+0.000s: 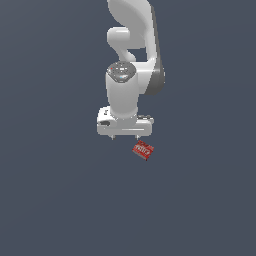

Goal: Pick up the object and move it to a goal position.

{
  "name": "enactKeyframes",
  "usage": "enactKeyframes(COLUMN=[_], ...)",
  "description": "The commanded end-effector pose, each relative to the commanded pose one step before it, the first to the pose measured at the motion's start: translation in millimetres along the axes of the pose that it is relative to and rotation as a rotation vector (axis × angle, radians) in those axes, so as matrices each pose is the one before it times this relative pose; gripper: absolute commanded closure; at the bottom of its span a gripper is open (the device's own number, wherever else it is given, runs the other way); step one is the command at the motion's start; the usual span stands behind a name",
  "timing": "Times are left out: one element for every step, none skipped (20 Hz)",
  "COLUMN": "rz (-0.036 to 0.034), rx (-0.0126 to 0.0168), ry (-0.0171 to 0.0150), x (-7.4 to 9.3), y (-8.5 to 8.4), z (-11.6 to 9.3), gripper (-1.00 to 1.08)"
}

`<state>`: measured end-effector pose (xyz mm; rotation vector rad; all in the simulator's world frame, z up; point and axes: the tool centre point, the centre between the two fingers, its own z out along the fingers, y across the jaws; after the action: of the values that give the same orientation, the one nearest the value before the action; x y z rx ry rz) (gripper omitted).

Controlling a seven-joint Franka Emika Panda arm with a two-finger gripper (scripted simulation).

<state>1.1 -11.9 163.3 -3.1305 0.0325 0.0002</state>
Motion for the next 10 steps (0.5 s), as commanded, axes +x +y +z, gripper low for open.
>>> enactKeyframes(rz=[0.00000,0.00061,0.00267,0.00416,0.00561,0.00722,0.00816,0.00675,0.00503,0.00339], rx=[0.00000,-0.00029,-0.00120,-0.00187,-0.00254,-0.00328,-0.00373,-0.00310,-0.00233,-0.00158], ry=[0.00000,-0.00016,-0.00069,-0.00108,-0.00145,-0.00186,-0.00211,-0.00174,-0.00130,-0.00088], x=[0.00,0.01,0.07,0.11,0.14,0.19,0.22,0.19,0.15,0.11], y=[0.01,0.22,1.13,1.73,2.32,3.00,3.39,2.80,2.09,1.42], z=[0.00,0.10,0.44,0.69,0.94,1.22,1.39,1.16,0.88,0.60], gripper=[-0.92,-0.92,-0.92,-0.92,-0.92,-0.92,-0.92,-0.92,-0.92,-0.92])
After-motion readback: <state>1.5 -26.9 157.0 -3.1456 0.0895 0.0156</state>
